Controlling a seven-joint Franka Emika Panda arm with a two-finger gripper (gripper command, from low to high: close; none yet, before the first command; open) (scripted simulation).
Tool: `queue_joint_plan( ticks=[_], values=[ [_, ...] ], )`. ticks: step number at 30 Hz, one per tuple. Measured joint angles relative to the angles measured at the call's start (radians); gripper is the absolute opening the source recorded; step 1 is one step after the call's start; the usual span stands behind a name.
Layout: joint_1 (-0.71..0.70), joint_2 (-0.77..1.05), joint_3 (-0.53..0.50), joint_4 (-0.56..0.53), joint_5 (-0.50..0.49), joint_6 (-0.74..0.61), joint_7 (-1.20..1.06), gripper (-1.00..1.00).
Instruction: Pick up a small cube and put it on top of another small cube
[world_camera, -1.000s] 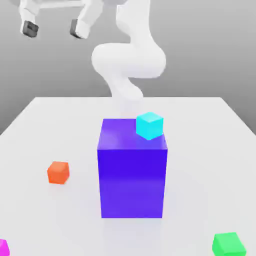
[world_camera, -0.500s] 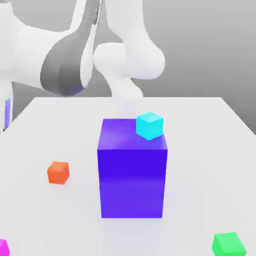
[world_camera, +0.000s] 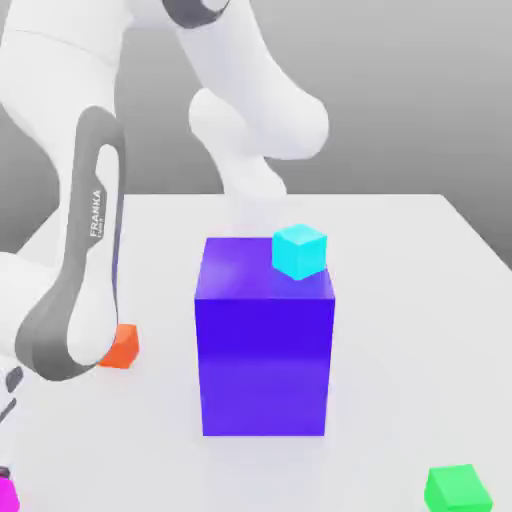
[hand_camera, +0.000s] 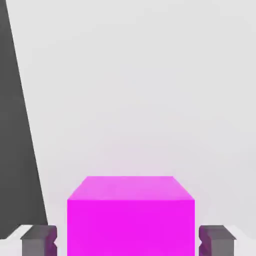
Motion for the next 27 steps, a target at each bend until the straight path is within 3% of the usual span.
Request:
queue_joint_plan(
  ticks=[7, 27],
  values=[
    [0.005, -0.113, 0.009, -0.029, 0.000, -0.086, -0.007, -1.00],
    [0.444, -0.279, 0.461, -0.186, -0.232, -0.143, -0.357, -1.00]
  ],
)
